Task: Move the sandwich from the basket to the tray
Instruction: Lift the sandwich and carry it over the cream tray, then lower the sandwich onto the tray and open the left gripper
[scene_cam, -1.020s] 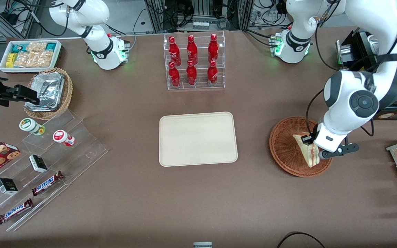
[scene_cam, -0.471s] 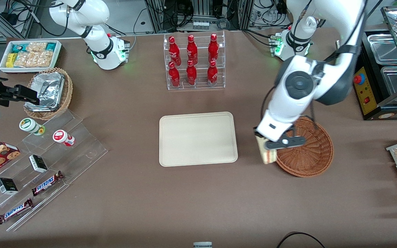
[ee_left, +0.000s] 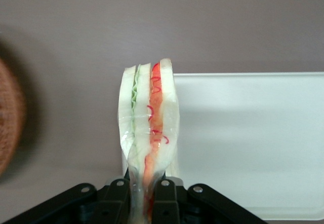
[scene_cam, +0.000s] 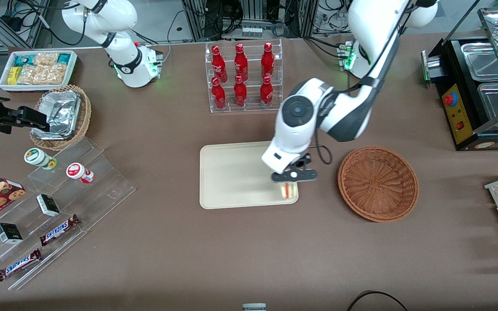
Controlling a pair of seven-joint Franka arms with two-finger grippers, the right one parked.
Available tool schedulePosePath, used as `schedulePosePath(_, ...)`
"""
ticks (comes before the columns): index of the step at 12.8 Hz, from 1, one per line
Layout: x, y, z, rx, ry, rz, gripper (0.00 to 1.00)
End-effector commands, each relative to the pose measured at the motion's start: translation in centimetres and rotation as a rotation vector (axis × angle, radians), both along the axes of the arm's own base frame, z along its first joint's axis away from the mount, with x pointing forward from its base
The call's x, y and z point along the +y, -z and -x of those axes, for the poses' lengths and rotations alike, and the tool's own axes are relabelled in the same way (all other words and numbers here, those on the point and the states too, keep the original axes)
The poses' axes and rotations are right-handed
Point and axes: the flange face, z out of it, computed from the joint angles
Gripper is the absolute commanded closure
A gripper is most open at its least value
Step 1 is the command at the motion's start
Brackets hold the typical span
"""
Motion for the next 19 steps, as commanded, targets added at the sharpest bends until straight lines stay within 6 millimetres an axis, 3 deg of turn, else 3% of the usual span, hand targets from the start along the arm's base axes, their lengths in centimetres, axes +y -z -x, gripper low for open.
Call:
schedulePosePath(1,-4.5,1.8,1.6,-0.039,0.008,0.016,1.00)
schedulePosePath(5,-9.1,6.5,4.9,-0.046,0.080,0.034,1.00)
schedulePosePath(12,-10.7,10.5,6.0,-0.063,0.094,0.026,1.00)
schedulePosePath(16,-10.9,11.4,6.4,-0.055,0.100,0.018,1.00)
schedulePosePath(17,-10.9,11.7,6.4,-0.053,0.099,0.016,0.65)
schedulePosePath(18,-10.8,11.7,6.5,-0.052,0.100,0.015,0.08)
schedulePosePath(19,-10.8,11.6,6.5,-0.052,0.100,0.014,0.00)
